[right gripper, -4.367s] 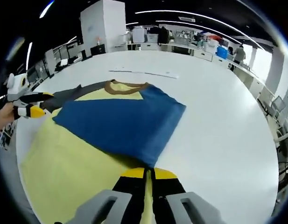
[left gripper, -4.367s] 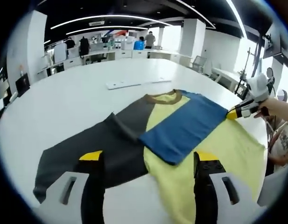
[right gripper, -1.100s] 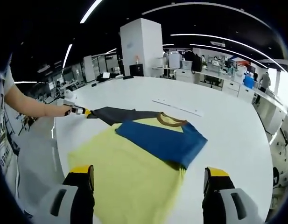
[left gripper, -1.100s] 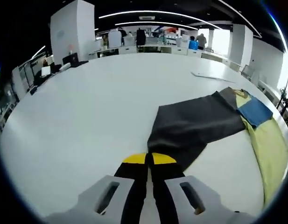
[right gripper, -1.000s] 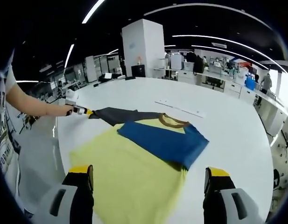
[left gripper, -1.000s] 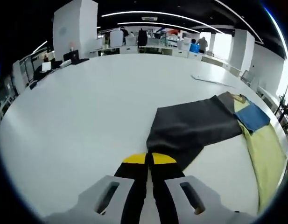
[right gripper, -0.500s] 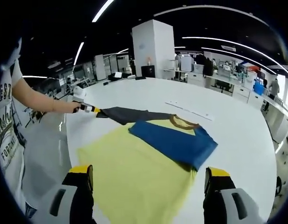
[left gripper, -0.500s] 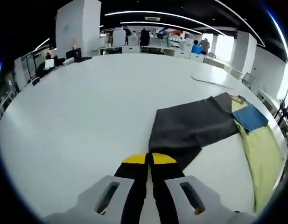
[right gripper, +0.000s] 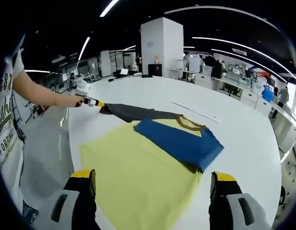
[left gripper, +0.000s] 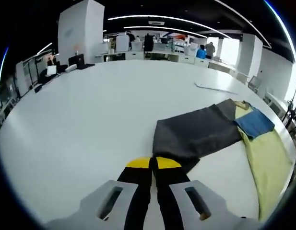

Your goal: Fold the garment on the visible template until the final outline fits inside the template.

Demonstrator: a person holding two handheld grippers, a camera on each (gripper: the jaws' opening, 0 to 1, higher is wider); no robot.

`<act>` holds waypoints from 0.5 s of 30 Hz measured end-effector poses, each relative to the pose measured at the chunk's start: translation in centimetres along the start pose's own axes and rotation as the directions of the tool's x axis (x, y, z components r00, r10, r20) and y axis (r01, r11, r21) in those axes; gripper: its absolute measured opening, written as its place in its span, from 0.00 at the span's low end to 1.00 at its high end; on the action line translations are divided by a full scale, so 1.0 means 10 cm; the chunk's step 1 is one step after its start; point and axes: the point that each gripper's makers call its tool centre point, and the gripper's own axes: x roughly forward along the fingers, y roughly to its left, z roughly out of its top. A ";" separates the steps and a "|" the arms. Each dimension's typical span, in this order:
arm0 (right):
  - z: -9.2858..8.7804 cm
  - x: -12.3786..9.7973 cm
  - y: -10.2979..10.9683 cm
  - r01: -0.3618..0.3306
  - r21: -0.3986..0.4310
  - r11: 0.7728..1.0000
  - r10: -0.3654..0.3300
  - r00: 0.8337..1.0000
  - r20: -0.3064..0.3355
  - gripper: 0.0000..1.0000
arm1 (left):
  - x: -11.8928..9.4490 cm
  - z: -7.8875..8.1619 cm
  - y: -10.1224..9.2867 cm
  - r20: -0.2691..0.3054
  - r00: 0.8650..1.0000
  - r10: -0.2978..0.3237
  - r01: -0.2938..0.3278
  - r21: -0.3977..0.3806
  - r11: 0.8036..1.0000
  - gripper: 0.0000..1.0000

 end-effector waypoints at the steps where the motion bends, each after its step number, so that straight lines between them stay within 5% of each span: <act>1: 0.00 0.00 0.00 0.002 0.002 1.000 -0.002 1.000 0.003 0.99 | -0.01 0.04 -0.04 0.011 1.000 -0.009 0.009 -0.008 1.000 0.00; 15: -0.02 0.02 -0.09 -0.003 0.013 1.000 0.003 1.000 0.016 0.99 | -0.02 0.41 -0.45 0.104 0.989 -0.105 0.102 0.032 0.994 0.00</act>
